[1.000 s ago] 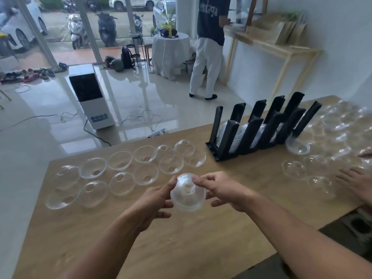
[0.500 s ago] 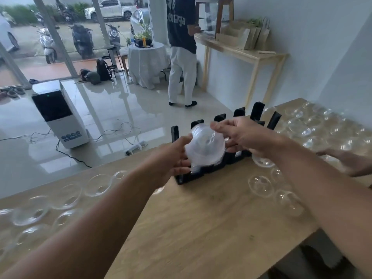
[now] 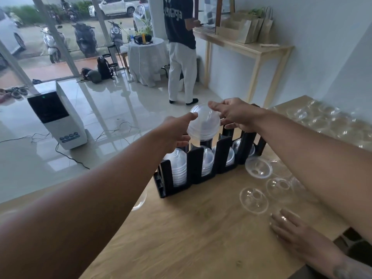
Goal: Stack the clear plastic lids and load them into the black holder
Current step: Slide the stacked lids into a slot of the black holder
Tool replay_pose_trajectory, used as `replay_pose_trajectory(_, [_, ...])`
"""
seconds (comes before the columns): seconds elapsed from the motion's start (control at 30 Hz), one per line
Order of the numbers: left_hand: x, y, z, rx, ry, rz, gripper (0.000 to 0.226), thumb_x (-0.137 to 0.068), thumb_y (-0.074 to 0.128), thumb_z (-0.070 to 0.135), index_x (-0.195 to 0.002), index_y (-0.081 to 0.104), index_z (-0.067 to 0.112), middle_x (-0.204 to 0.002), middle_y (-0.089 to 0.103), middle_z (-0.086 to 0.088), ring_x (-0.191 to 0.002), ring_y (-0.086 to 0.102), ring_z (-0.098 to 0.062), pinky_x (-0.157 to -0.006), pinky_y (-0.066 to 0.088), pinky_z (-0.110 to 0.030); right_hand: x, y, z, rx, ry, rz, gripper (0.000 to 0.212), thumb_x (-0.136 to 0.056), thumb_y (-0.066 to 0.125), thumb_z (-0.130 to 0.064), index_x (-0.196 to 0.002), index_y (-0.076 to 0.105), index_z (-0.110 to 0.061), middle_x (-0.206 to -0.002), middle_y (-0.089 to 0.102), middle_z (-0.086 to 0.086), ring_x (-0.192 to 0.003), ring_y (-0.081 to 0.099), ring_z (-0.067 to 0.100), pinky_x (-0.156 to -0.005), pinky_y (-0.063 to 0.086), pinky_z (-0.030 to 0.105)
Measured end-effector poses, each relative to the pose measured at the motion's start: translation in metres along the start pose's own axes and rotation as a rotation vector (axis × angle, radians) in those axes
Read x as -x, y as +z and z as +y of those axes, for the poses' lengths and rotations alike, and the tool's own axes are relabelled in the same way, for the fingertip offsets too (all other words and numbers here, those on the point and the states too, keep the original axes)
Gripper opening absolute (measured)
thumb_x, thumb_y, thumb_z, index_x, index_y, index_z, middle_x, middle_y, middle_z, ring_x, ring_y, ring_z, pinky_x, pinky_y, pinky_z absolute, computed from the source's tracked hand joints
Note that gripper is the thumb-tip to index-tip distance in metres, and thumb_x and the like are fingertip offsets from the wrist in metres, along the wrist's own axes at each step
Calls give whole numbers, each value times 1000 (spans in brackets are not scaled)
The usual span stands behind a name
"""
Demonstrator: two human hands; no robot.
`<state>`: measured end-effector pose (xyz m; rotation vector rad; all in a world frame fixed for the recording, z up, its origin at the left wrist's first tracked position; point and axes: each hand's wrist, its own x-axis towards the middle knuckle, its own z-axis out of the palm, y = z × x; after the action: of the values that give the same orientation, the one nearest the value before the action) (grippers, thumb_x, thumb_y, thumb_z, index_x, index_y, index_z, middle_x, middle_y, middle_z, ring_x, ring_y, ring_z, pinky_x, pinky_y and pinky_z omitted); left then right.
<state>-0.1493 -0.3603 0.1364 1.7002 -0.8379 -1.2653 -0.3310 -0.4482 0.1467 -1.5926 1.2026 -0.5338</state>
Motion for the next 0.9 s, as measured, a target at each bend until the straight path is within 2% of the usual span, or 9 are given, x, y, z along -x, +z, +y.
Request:
replay_pose_trajectory(0.1, [-15, 8, -4, 14, -41, 1, 61, -88, 72, 49, -128, 56, 5, -120, 66, -17, -102, 69, -30, -77, 59, -36, -16, 0, 12, -12, 10, 10, 56, -93, 66, -60, -122, 58, -12, -103, 68, 1, -94, 68, 21, -89, 48, 42])
replay_pose_trajectory(0.23, [-27, 13, -15, 0, -70, 37, 60, -88, 73, 48, -126, 58, 4, -117, 68, -17, -102, 71, -31, -88, 59, -41, -29, 2, 29, -13, 42, -12, 57, -94, 66, -59, -123, 56, -12, -114, 70, 6, -101, 69, 23, -95, 49, 45])
replay_pose_trajectory(0.37, [-35, 19, -26, -36, -86, 87, 55, -88, 72, 48, -121, 61, 6, -114, 71, -15, -105, 71, -26, -78, 55, -36, -36, 2, 40, -15, 80, -67, 57, -92, 68, -59, -118, 54, -10, -114, 70, 9, -95, 68, 19, -73, 49, 32])
replay_pose_trajectory(0.43, [-37, 21, -28, -38, -93, 105, 53, -88, 72, 49, -118, 62, 7, -114, 72, -13, -99, 71, -22, -84, 55, -37, -38, 1, 41, -9, 75, -71, 53, -93, 68, -57, -113, 53, -11, -103, 68, 8, -88, 66, 17, -60, 46, 27])
replay_pose_trajectory(0.5, [-38, 23, -28, -23, -108, 120, 53, -86, 72, 50, -117, 62, 8, -112, 72, -12, -91, 67, -21, -87, 54, -39, -40, 1, 40, 8, 53, -67, 52, -94, 67, -55, -114, 53, -10, -97, 66, 7, -81, 61, 16, -56, 42, 26])
replay_pose_trajectory(0.6, [-37, 24, -31, 19, -115, 161, 55, -83, 73, 52, -113, 63, 8, -95, 69, -8, -77, 59, -20, -71, 49, -33, -40, 3, 40, 84, -4, -63, 53, -97, 63, -56, -120, 56, -8, -107, 70, 11, -91, 66, 20, -66, 47, 30])
replay_pose_trajectory(0.67, [-35, 23, -36, 29, -110, 181, 57, -79, 75, 56, -108, 63, 8, -93, 68, -7, -78, 62, -20, -64, 43, -31, -39, 2, 41, 131, -34, -54, 51, -96, 62, -58, -118, 57, -11, -114, 71, 11, -104, 70, 25, -78, 53, 36])
replay_pose_trajectory(0.8, [-31, 24, -47, 45, -141, 176, 67, -74, 76, 62, -109, 56, 9, -112, 69, -10, -105, 64, -25, -75, 42, -36, -36, 1, 48, 177, -29, -75, 54, -94, 61, -64, -116, 58, -14, -111, 70, 11, -99, 67, 24, -93, 54, 41])
replay_pose_trajectory(0.9, [-32, 25, -49, 34, -155, 181, 70, -76, 75, 62, -117, 61, 7, -108, 69, -10, -96, 64, -24, -70, 47, -36, -37, 2, 52, 218, 22, -87, 58, -94, 59, -65, -117, 58, -12, -119, 67, 15, -112, 65, 30, -105, 51, 47])
